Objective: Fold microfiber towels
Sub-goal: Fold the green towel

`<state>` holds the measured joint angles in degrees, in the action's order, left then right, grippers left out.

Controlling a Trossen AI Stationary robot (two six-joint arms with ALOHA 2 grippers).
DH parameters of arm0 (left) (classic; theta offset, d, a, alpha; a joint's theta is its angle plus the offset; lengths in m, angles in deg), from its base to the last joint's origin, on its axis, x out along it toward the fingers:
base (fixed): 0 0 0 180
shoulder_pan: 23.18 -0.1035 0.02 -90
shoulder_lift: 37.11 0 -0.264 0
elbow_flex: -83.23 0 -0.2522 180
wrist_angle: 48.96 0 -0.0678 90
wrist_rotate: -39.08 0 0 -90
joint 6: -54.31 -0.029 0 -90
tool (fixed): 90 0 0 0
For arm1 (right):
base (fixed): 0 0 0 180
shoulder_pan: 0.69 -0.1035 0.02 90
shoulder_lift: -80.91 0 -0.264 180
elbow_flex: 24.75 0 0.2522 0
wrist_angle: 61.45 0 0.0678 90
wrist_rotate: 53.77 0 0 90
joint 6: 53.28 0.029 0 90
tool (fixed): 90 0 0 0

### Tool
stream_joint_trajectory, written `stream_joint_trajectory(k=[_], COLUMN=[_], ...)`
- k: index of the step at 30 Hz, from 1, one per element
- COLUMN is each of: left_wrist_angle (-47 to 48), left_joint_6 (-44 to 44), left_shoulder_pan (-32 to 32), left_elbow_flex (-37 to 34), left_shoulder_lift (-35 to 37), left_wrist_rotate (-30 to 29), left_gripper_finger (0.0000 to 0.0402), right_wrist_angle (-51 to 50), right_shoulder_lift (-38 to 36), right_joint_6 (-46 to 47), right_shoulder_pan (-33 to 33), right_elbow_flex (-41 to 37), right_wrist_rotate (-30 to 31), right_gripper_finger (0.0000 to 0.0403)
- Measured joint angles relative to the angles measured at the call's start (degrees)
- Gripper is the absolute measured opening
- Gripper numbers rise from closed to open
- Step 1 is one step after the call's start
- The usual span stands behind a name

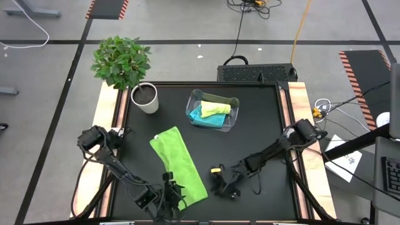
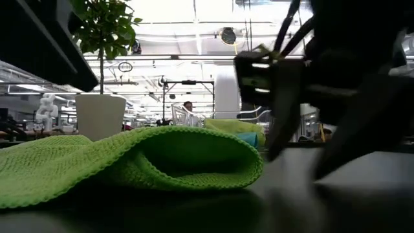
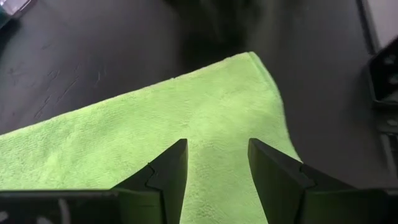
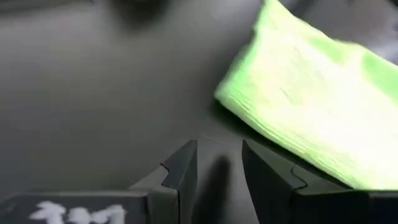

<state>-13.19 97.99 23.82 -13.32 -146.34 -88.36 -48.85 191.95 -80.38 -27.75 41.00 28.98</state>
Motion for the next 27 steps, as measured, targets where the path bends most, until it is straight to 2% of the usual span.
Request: stream_joint_trajectory(k=[2, 8, 16, 22, 27], left_wrist_angle=[-0.04, -0.01, -0.87, -5.41, -12.29], left_joint_6=[-0.20, -1.18, -0.42, 1.90, 0.48], left_shoulder_pan=[0.56, 1.84, 2.63, 2.48, 0.54], left_elbow_flex=[0.00, 0.00, -1.67, -6.73, -10.58], left_shoulder_lift=[0.00, 0.00, 0.00, 0.00, 0.00], left_wrist_rotate=[-0.05, -0.64, -1.65, -1.60, -1.13], left_gripper_finger=[0.0172, 0.0172, 0.0172, 0.0172, 0.0172], right_wrist_angle=[-1.94, -1.76, -0.89, -1.24, -0.46], right_shoulder_lift=[0.49, 1.67, 1.73, 1.73, 2.11], right_joint_6=[-1.93, -7.67, -8.89, -11.11, -11.11], right_shoulder_pan=[0.03, -0.10, -0.45, -2.62, -3.43], right_elbow_flex=[1.30, 3.33, 4.63, 4.67, 4.67], right_wrist_rotate=[3.52, 7.58, 7.87, 7.45, 7.42], right_gripper_finger=[0.0116, 0.0116, 0.0116, 0.0116, 0.0117])
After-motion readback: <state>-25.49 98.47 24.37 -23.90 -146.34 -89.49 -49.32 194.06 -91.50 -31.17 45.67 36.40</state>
